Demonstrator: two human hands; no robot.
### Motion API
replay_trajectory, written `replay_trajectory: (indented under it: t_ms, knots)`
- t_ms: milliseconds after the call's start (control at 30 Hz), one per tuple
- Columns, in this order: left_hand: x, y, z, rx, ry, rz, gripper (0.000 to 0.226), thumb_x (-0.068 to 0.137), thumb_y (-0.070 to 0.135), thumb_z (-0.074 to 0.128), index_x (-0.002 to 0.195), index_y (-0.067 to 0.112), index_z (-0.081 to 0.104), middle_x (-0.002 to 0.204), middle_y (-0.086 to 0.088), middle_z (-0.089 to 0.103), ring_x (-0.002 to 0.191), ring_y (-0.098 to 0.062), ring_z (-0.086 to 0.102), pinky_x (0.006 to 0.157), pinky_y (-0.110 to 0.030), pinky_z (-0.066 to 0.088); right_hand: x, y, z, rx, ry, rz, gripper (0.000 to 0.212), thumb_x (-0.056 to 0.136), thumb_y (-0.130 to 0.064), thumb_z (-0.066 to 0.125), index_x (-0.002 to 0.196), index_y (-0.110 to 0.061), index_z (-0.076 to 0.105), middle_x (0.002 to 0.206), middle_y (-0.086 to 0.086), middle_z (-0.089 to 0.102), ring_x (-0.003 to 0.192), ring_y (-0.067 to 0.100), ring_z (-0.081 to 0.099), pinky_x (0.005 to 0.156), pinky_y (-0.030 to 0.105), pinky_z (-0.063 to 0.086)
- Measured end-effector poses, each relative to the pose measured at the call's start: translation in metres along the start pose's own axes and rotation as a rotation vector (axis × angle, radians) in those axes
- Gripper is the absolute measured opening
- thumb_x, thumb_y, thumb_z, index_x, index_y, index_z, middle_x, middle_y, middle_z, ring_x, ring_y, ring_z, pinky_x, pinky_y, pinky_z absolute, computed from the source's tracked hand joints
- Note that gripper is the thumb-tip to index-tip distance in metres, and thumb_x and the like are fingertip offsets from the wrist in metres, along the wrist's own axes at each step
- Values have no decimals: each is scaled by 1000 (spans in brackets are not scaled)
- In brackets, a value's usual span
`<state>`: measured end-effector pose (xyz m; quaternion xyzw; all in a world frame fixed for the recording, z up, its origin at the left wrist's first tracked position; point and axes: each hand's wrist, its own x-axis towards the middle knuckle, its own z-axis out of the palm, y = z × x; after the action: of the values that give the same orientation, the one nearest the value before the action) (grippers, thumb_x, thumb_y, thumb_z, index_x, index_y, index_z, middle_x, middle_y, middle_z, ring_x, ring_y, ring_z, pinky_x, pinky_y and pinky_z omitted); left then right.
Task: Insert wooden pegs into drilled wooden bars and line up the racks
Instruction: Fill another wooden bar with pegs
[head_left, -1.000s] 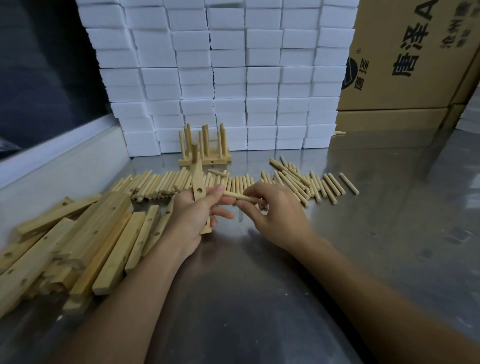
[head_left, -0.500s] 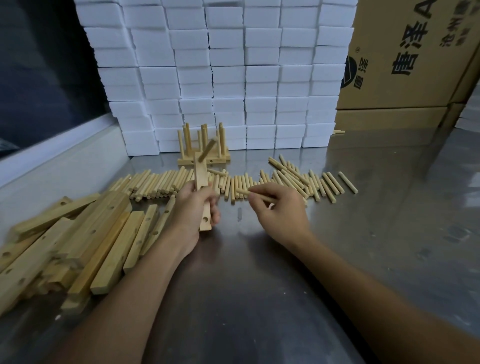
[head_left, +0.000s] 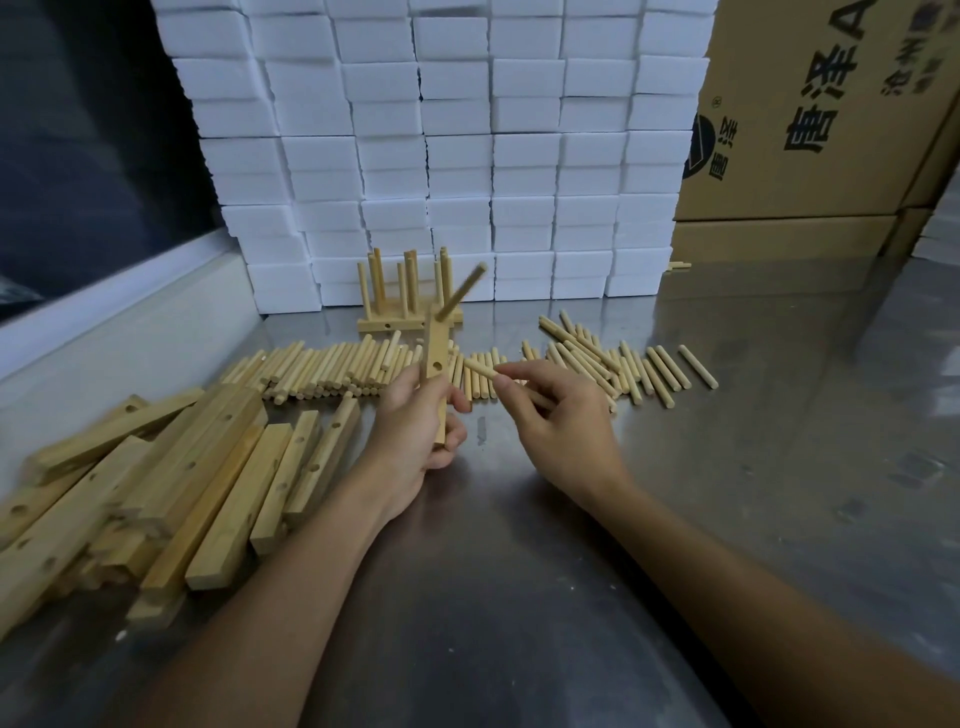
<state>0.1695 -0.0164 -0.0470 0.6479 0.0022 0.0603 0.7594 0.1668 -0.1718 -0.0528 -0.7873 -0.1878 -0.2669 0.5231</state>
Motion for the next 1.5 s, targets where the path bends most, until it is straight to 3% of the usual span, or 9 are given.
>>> replay_trajectory:
  t_ms: [333,500,600,700,767,1000,1200,1333,1500]
  knots:
    - [-6,-3,4,95,-70,47,19,101,9,48,96,15,66,76,-1,58,47,-13,38,37,-18,22,0,-2,-3,-161,-62,-56,18,95,-25,66,106,-16,77,89,-5,76,79,9,68,74,37,57]
    - [-6,-9,6,236,-22,176,35,99,11,50,80,33,69,66,2,52,48,-10,36,40,-19,29,4,-8,-8,-384,-116,-225,20,98,-25,61,106,-15,76,85,-1,73,72,15,64,65,40,55]
    - [-5,-12,7,417,-12,257,23,99,13,52,93,28,67,62,11,53,52,-7,44,52,-24,35,2,-10,-9,-572,-160,-286,25,101,-30,53,98,-16,74,73,0,61,63,20,54,54,36,47]
    - [-3,-15,7,499,-11,295,15,99,15,53,107,19,66,76,-4,61,63,-20,55,59,-34,46,0,-13,-8,-666,-178,-284,31,104,-34,46,94,-15,69,72,-1,58,62,21,52,52,35,45]
    - [-4,-16,6,522,-20,352,13,99,14,54,97,22,65,69,-3,55,55,-8,49,55,-21,41,-3,-13,-7,-676,-187,-256,35,105,-36,42,94,-16,68,75,-1,62,64,23,56,54,37,47]
    - [-5,-14,5,579,-41,447,23,97,8,55,98,29,64,65,3,55,55,-2,48,51,-13,39,-2,-9,-3,-269,-169,38,34,103,-27,50,85,-10,73,51,-11,53,48,5,51,53,21,39]
    - [-6,-14,7,558,-23,416,15,97,9,55,101,20,65,61,11,54,53,1,48,51,-9,37,-2,-8,-8,-551,-108,-294,28,99,-27,59,77,-13,69,62,-6,55,55,15,51,48,34,43]
    - [-8,-13,7,612,-37,451,14,98,11,54,102,20,64,67,3,55,54,-3,47,51,-13,38,-3,-8,-8,-529,-102,-282,29,99,-26,59,75,-12,68,57,-8,49,51,15,47,47,30,38]
    - [-10,-11,6,719,-37,549,12,97,10,54,100,18,63,72,4,58,62,-10,52,55,-19,39,2,-8,-8,29,-228,164,26,101,-23,57,91,-12,78,44,-10,47,41,5,37,47,17,35]
